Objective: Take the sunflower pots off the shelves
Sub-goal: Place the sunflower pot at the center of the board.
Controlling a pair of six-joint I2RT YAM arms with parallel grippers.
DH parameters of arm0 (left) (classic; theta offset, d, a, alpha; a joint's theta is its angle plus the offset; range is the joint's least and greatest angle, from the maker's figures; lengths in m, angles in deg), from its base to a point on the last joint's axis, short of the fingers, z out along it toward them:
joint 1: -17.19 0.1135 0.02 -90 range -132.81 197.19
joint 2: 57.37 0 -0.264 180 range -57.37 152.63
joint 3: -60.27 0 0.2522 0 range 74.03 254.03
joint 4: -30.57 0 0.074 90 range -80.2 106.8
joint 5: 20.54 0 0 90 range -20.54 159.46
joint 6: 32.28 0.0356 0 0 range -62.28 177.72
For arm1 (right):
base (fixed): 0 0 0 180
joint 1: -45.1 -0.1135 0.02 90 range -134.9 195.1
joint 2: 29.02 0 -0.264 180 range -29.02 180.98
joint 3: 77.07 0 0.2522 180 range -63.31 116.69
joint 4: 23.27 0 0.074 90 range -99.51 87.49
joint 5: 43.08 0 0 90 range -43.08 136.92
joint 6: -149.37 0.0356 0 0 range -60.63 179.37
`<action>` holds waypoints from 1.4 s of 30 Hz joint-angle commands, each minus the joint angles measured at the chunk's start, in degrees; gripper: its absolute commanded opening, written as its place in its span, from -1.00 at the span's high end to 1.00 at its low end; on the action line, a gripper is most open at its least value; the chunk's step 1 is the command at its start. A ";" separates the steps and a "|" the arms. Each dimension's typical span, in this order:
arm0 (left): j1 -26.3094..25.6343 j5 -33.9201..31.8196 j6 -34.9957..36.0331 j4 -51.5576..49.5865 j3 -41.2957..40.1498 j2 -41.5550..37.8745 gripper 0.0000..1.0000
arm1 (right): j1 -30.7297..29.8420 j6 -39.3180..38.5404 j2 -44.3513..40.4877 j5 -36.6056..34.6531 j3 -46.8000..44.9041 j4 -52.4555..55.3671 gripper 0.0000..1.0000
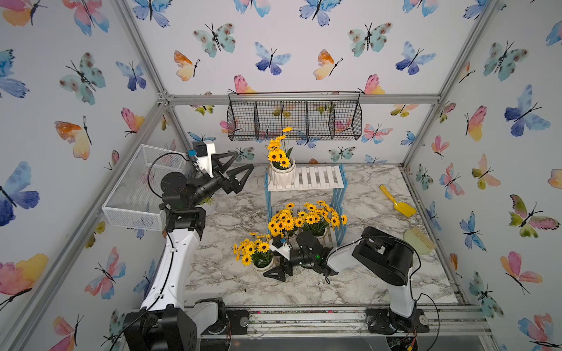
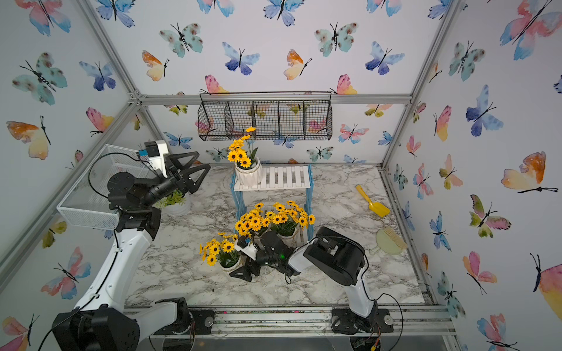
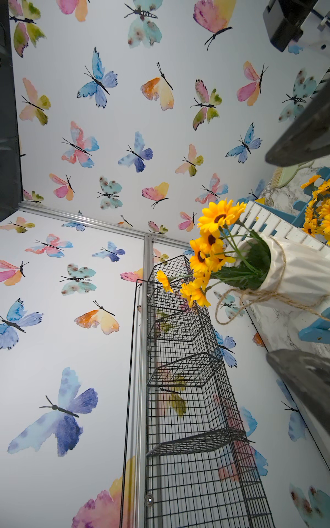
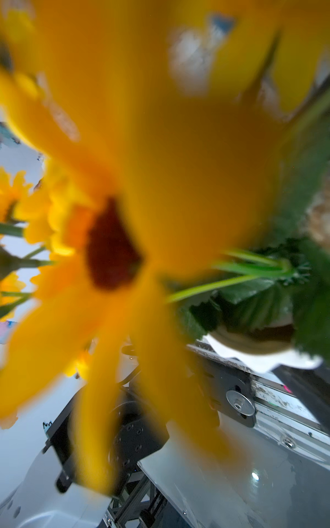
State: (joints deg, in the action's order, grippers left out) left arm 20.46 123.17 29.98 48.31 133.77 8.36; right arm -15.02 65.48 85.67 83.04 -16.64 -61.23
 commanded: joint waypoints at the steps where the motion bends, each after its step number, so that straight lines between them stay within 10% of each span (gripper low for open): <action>1: 0.16 0.73 -0.47 2.16 -0.33 -0.88 -0.98 | -0.44 -0.49 0.68 2.46 1.88 -1.63 0.92; 8: 0.17 0.71 -0.55 2.59 -0.70 -0.70 -0.98 | -0.52 -0.84 0.81 3.04 1.34 -0.66 0.91; 42: 0.17 0.61 -0.29 3.21 -2.59 -0.87 -0.98 | -1.23 -1.79 -1.94 -0.04 -0.97 3.04 -0.56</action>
State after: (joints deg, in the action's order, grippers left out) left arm 20.46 123.17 29.63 50.02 132.05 8.36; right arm -15.41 63.82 85.41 82.96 -17.09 -60.58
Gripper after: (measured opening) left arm 0.988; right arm 0.927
